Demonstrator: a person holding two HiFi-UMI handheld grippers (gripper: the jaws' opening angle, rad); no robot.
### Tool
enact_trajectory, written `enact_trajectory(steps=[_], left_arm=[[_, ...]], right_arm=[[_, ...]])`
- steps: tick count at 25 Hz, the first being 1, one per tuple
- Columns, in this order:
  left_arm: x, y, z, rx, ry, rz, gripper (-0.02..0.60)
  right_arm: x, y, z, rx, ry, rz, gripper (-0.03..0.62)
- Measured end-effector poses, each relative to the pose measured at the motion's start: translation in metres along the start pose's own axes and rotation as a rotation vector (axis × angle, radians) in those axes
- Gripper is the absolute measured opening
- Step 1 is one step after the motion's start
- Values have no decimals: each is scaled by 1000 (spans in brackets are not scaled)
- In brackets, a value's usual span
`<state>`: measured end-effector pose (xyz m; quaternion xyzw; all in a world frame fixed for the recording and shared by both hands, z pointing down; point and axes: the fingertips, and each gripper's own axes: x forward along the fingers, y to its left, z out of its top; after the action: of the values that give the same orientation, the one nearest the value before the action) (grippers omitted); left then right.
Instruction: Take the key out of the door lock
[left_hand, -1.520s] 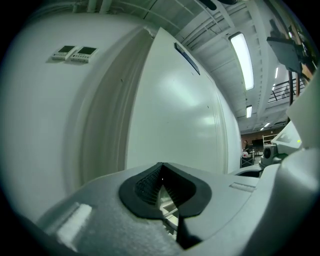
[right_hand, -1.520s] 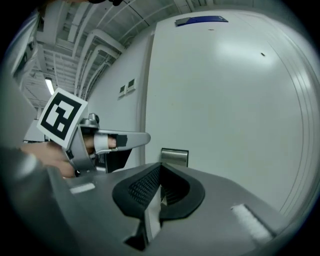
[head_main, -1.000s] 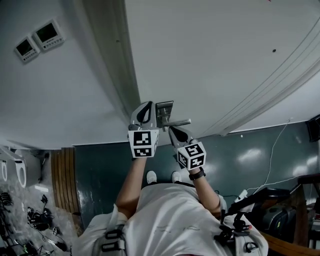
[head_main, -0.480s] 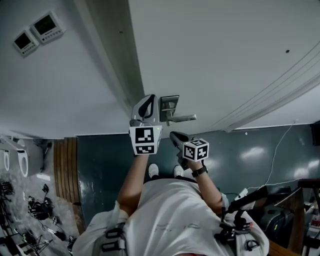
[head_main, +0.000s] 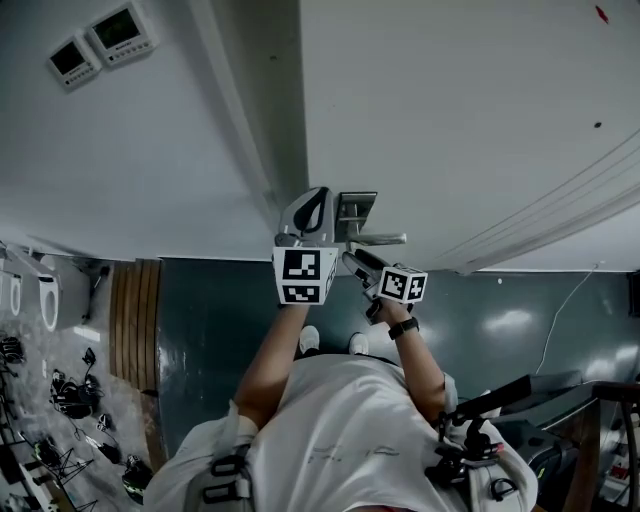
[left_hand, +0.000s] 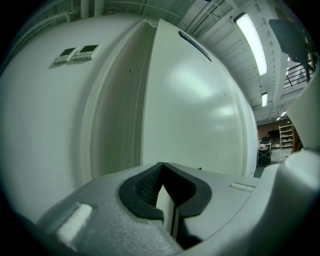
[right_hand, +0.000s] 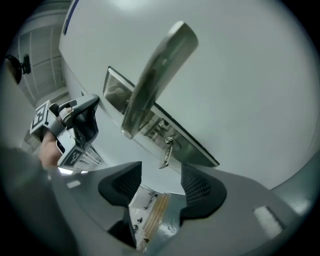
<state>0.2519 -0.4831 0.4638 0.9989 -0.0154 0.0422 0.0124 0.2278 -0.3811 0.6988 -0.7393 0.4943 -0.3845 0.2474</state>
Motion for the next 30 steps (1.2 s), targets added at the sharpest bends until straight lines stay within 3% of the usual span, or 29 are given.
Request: enact_trajectory(steps=[5, 8, 12, 15, 20, 25, 30], left_arm=[[-1, 2, -3, -2, 8, 9, 0], [-1, 2, -3, 4, 6, 13, 0], [-2, 2, -3, 8, 5, 13, 0], [0, 1, -4, 1, 5, 11, 0], [-1, 2, -4, -4, -2, 9, 0], [0, 2, -4, -1, 0, 2, 0], [0, 2, -2, 11, -9, 7, 0]], right_arm=[[17, 1, 8, 161, -52, 108, 199], [23, -1, 13, 186, -54, 125, 188], [26, -2, 22, 226, -69, 158, 94], [27, -4, 25, 259, -80, 170, 58], [27, -5, 26, 362, -105, 204, 41], [23, -10, 23, 471, -148, 173, 30], [24, -9, 25, 497, -171, 189, 28]])
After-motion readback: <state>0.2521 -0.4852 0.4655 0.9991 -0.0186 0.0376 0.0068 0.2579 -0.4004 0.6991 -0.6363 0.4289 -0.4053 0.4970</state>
